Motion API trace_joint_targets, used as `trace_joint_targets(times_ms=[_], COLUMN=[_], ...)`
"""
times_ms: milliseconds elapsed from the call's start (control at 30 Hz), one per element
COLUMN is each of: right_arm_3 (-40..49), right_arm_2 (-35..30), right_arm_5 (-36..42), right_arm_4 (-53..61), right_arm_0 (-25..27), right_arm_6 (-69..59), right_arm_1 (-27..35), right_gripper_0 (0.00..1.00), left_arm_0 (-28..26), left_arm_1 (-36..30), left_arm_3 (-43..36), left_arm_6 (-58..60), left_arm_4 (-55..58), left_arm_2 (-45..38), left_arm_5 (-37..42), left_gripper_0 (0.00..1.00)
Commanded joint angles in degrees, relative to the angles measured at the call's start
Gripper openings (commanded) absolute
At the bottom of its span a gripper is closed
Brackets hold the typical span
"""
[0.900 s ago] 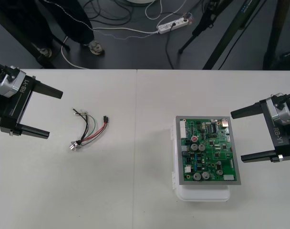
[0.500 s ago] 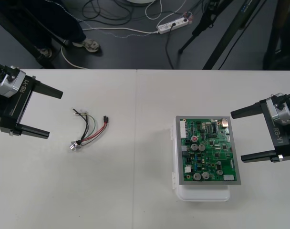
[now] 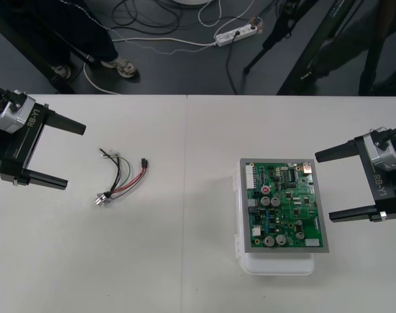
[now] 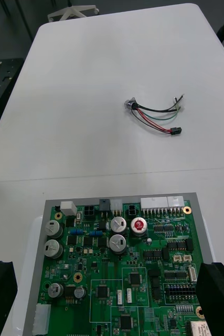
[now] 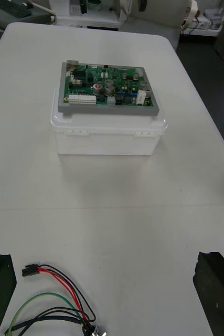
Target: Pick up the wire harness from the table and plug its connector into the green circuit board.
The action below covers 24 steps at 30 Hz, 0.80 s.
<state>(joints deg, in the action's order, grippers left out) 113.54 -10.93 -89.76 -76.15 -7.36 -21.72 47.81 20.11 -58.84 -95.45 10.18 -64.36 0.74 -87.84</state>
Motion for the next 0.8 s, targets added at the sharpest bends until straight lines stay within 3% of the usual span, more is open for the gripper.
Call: trace_joint_targets(times_ms=[33, 800], right_arm_3=[0.19, 0.19], right_arm_2=[-1.9, -1.9], right_arm_5=[-0.24, -0.24], right_arm_4=[-0.14, -0.14], right_arm_0=[0.59, 0.59], right_arm_6=[3.0, 3.0], right_arm_1=[-0.35, -0.35], right_gripper_0=[1.0, 1.0], left_arm_0=[-0.69, -0.69], left_arm_1=[-2.42, -2.42], left_arm_3=[-1.41, -1.41], left_arm_6=[-3.06, -3.06], left_arm_4=[-0.15, -0.15], left_arm_2=[-1.88, -1.88], left_arm_5=[-2.16, -2.16], left_gripper_0=[1.0, 1.0])
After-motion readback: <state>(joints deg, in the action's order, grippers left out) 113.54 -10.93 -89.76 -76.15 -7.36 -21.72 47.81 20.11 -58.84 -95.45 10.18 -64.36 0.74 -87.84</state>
